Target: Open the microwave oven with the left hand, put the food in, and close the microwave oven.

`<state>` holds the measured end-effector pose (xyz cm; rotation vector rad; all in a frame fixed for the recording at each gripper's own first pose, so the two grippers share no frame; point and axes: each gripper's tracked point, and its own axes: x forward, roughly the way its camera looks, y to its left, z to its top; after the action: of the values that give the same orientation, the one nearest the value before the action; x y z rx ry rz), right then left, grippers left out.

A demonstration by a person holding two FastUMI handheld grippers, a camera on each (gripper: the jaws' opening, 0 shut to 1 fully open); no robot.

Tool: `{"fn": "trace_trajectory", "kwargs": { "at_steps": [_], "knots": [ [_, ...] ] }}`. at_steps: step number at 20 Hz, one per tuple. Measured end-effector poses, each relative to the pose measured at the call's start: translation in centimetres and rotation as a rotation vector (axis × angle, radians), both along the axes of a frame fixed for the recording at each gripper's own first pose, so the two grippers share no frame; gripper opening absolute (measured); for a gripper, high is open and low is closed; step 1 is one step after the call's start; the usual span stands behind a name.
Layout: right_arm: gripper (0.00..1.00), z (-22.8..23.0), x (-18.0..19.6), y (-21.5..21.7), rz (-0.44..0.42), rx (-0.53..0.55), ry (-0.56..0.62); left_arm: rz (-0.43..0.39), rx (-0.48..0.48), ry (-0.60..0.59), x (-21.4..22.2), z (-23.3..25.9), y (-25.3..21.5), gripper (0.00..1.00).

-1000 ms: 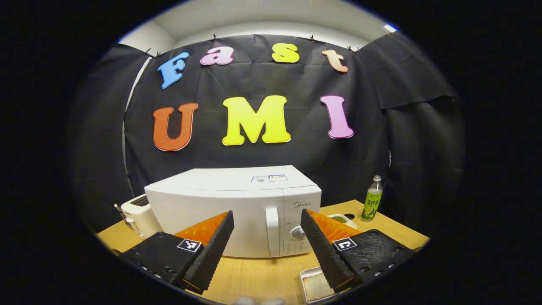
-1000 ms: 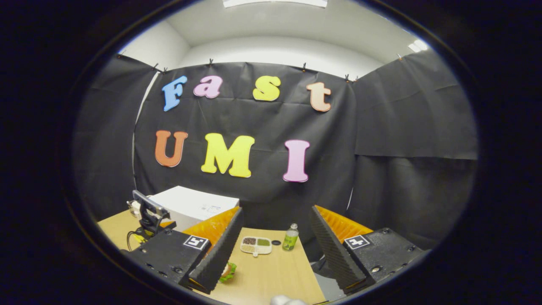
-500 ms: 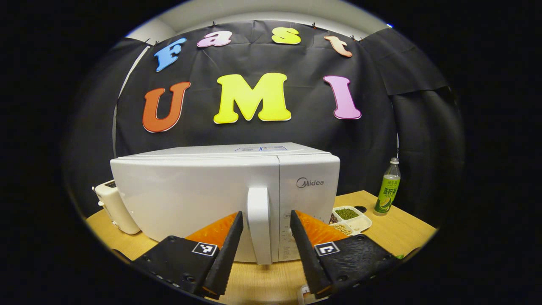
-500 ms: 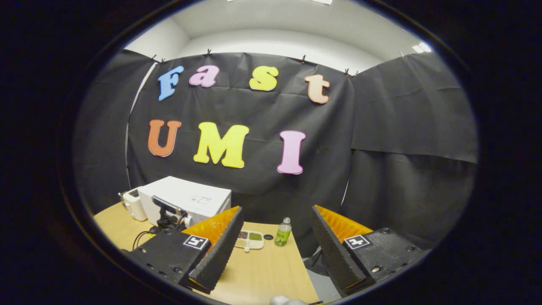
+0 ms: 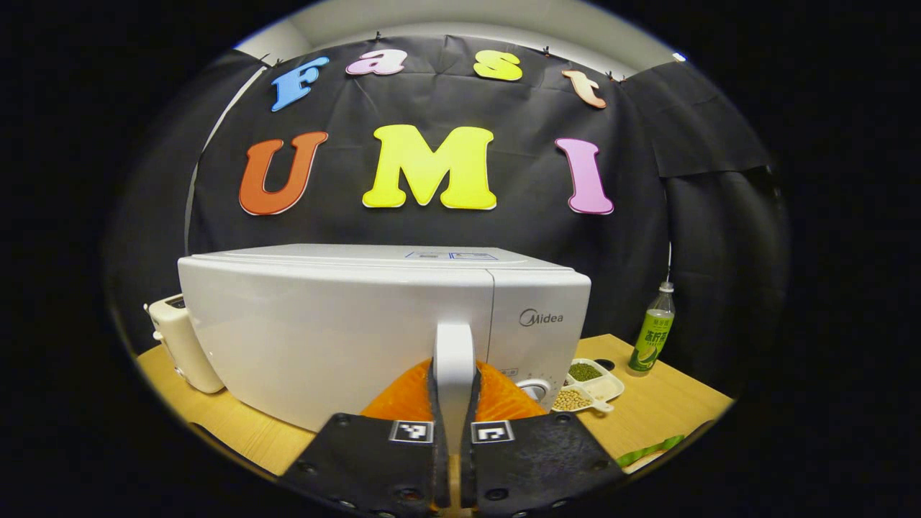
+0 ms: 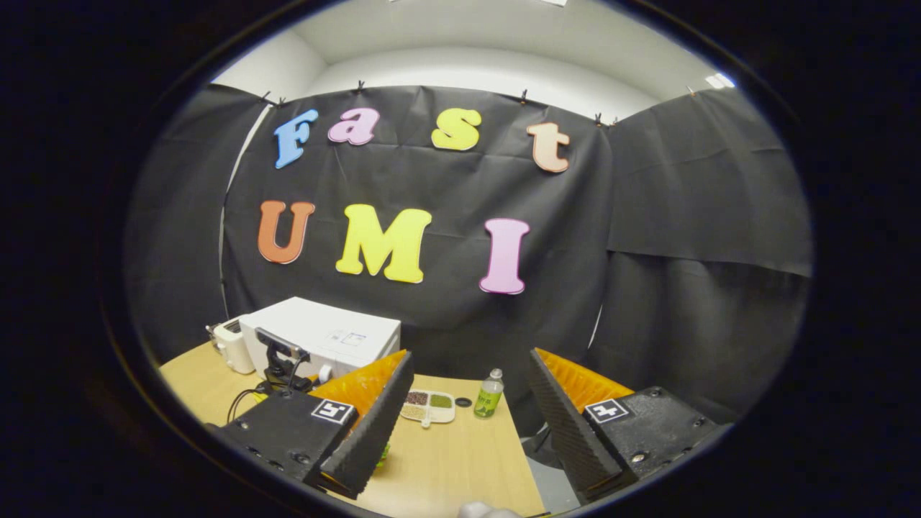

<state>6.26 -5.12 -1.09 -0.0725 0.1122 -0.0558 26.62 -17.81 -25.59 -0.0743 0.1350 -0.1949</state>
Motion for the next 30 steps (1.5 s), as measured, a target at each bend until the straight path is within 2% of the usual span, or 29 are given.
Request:
{"fn": "trace_trajectory", "kwargs": {
  "at_steps": [1,6,7,8,10,11,13,14,15,16,17,18,19,20,21,23,24,25,26,27,28,29,30],
  "knots": [
    [1.00,0.0,0.0,0.2,0.008,0.000,0.003,-0.005,-0.011,0.010,0.0,0.0,0.0,0.05],
    [1.00,0.4,0.2,0.7,0.029,-0.013,-0.006,-0.037,-0.016,0.029,-0.4,0.0,0.0,0.04],
    [0.94,0.7,0.2,0.7,0.030,-0.016,-0.012,-0.037,-0.026,0.037,-0.6,0.0,0.0,0.04],
    [1.00,0.8,0.2,0.8,0.033,-0.018,-0.013,-0.030,-0.024,0.046,-1.2,-0.1,0.1,0.04],
    [1.00,0.9,0.1,0.9,0.041,-0.031,-0.014,-0.030,-0.012,0.012,-2.9,0.0,0.7,0.04],
    [0.94,1.0,0.2,1.1,0.045,-0.043,-0.018,-0.036,-0.010,-0.005,-3.6,0.3,0.9,0.04],
    [0.94,1.2,-0.1,1.5,0.058,-0.049,-0.024,-0.043,-0.003,0.003,-5.7,0.1,1.7,0.04],
    [1.00,1.3,-0.1,1.8,0.066,-0.045,-0.027,-0.040,0.006,0.004,-6.6,-0.1,2.2,0.04],
    [0.94,1.3,-0.2,2.1,0.073,-0.043,-0.029,-0.034,0.014,-0.001,-7.5,0.0,2.7,0.04],
    [0.94,1.2,-0.4,2.4,0.080,-0.041,-0.028,-0.028,0.024,0.008,-8.2,-0.1,3.2,0.04],
    [1.00,1.2,-0.6,2.8,0.087,-0.037,-0.029,-0.025,0.027,0.009,-9.1,-0.1,3.7,0.04],
    [0.94,1.1,-0.9,3.2,0.093,-0.030,-0.030,-0.025,0.029,0.015,-9.7,0.0,4.1,0.15],
    [0.93,1.0,-1.3,3.6,0.101,-0.025,-0.028,-0.029,0.042,0.021,-10.3,-0.1,4.5,0.08],
    [1.00,1.0,-1.6,3.9,0.107,-0.022,-0.029,-0.029,0.051,0.022,-11.0,-0.1,5.1,0.08],
    [0.94,1.0,-1.9,4.3,0.113,-0.021,-0.028,-0.027,0.057,0.033,-11.7,-0.1,5.6,0.15],
    [0.94,0.8,-2.6,5.0,0.125,-0.020,-0.026,-0.001,0.078,0.034,-12.9,-0.1,7.0,0.18],
    [1.00,0.8,-2.9,5.3,0.129,-0.019,-0.025,0.004,0.088,0.031,-13.6,0.2,7.7,0.20],
    [1.00,0.8,-3.1,5.6,0.135,-0.015,-0.025,0.007,0.091,0.020,-13.8,0.6,8.2,0.31],
    [0.94,0.7,-3.3,6.0,0.140,-0.009,-0.023,0.018,0.082,0.013,-13.9,0.9,9.0,0.36],
    [1.00,0.7,-3.6,6.2,0.143,0.000,-0.024,0.031,0.078,0.022,-14.2,0.8,9.9,0.43],
    [1.00,0.7,-3.8,6.6,0.145,0.012,-0.022,0.053,0.077,0.029,-14.6,0.7,10.8,0.54],
    [1.00,0.7,-4.0,6.9,0.150,0.022,-0.019,0.054,0.064,0.038,-14.8,0.8,11.5,0.77],
    [0.94,0.6,-4.4,7.5,0.159,0.029,-0.018,0.055,0.049,0.052,-15.5,0.5,11.7,0.89]
  ]
}}
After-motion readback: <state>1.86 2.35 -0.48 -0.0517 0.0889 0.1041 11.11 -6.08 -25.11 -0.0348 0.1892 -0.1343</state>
